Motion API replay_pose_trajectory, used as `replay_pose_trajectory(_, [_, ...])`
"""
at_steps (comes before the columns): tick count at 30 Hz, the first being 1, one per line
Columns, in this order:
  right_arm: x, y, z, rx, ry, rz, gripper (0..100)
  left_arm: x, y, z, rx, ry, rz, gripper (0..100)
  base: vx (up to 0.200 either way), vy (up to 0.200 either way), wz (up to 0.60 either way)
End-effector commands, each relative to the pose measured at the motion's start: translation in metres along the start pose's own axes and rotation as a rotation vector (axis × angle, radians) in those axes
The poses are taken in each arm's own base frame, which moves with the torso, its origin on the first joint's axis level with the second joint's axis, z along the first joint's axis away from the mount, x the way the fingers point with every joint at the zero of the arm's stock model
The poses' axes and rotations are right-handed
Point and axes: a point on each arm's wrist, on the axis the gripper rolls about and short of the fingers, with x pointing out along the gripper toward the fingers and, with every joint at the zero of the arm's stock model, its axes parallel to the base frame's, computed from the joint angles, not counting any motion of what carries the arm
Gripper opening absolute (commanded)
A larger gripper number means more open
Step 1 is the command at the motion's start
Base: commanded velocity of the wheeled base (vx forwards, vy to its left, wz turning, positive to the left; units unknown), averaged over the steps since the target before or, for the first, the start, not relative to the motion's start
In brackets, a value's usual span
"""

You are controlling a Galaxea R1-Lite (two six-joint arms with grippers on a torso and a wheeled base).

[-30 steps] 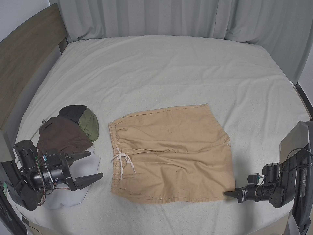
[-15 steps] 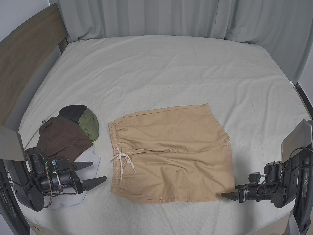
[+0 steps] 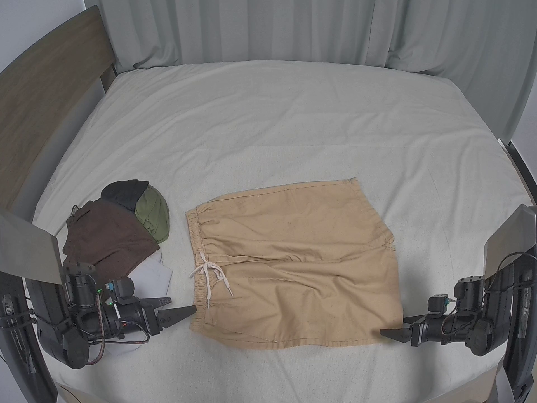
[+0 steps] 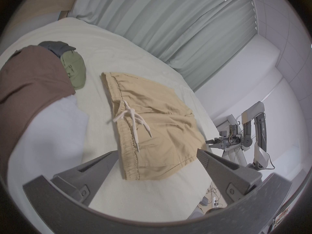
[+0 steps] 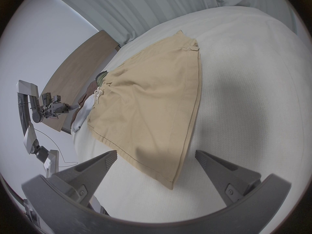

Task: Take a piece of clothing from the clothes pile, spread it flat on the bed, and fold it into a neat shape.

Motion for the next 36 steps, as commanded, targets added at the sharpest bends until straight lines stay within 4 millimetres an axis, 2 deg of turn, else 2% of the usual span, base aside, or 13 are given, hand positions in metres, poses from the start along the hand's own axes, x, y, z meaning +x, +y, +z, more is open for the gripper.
replay_pose_trajectory(1, [0.0, 0.0, 0.001, -0.002, -0.003, -0.001, 100, 0.007, 0.0, -0.01, -0.018, 0.047, -0.006, 100, 0.0, 0.0, 0.0])
replay_pose_trajectory(16, [0.0, 0.0, 0.0, -0.001, -0.002, 0.0, 100, 0.021, 0.014, -0.027, -0.062, 0.11, 0.009, 100, 0.0, 0.0, 0.0])
replay_pose_trajectory(21, [0.001, -0.001, 0.001, -0.002, -0.003, -0.001, 100, 0.033, 0.021, -0.035, -0.07, 0.132, 0.022, 100, 0.0, 0.0, 0.0])
replay_pose_trajectory(36, [0.002, -0.001, 0.0, 0.0, -0.002, 0.0, 100, 0.051, 0.033, -0.053, -0.106, 0.177, 0.068, 100, 0.0, 0.0, 0.0])
